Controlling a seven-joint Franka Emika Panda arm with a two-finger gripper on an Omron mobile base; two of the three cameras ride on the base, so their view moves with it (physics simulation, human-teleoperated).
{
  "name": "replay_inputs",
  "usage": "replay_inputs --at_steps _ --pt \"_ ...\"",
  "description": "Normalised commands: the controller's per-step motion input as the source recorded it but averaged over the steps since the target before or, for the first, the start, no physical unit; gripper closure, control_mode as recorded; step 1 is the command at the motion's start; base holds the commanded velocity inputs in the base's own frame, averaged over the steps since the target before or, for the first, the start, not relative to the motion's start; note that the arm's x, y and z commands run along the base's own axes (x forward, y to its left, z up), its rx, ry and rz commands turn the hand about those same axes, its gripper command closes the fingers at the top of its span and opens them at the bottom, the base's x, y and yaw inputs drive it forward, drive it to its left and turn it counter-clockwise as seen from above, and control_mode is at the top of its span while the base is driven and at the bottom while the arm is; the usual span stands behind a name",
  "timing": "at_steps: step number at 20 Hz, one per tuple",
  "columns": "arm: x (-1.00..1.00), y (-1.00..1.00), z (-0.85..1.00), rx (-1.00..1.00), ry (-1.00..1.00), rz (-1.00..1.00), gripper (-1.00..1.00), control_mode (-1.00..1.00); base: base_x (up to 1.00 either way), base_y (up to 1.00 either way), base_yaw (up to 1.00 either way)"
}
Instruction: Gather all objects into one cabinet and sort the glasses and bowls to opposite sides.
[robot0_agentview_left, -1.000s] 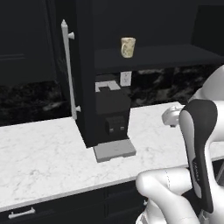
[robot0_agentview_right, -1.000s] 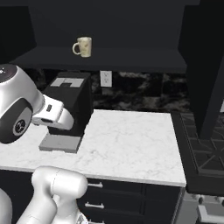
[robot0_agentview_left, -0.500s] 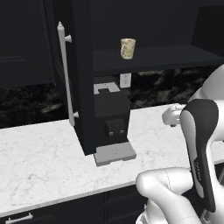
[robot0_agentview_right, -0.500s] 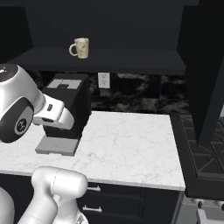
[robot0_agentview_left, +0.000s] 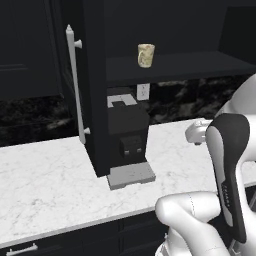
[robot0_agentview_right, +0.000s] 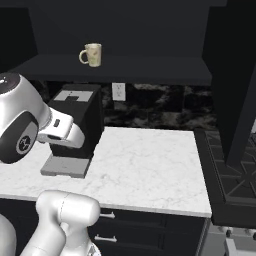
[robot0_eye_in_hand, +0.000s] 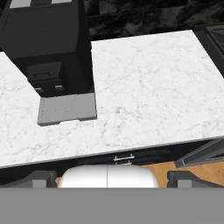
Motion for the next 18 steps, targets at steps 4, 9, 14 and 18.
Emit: replay_inputs --at_steps 4,9,14,18 --pt "-0.13 0.01 0.09 0.00 -0.14 0.00 -1.00 -1.00 0.00 0.00 0.00" --pt "0.06 0.22 0.58 0.00 -0.34 0.00 -1.00 -1.00 0.00 0.00 0.00" --pt "0.35 0.03 0.59 0.00 -0.37 0.00 -1.00 -1.00 0.00 0.00 0.00" --pt "0.62 0.26 0.58 0.00 -0.32 0.00 -1.00 -1.00 0.00 0.00 0.00"
